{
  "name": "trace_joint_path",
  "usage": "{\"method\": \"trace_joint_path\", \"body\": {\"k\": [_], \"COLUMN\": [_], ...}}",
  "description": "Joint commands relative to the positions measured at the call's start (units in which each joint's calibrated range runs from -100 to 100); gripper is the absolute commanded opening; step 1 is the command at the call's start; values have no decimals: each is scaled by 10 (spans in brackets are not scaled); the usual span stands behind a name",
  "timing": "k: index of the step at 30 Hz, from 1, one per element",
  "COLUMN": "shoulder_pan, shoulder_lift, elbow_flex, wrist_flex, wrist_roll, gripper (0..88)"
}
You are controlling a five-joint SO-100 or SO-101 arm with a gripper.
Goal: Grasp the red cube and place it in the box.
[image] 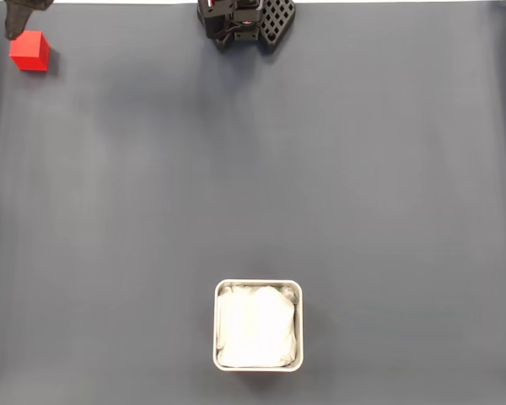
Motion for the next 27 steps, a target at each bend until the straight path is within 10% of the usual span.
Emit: {"method": "trace_joint_path", "body": {"k": [1, 27], "shoulder_pan": [14, 38], "shoulder_lift": [-3, 29], "elbow_flex": [7, 79], "wrist_flex": [-26, -125], "wrist_roll": [6, 13], "gripper": [153, 279]}}
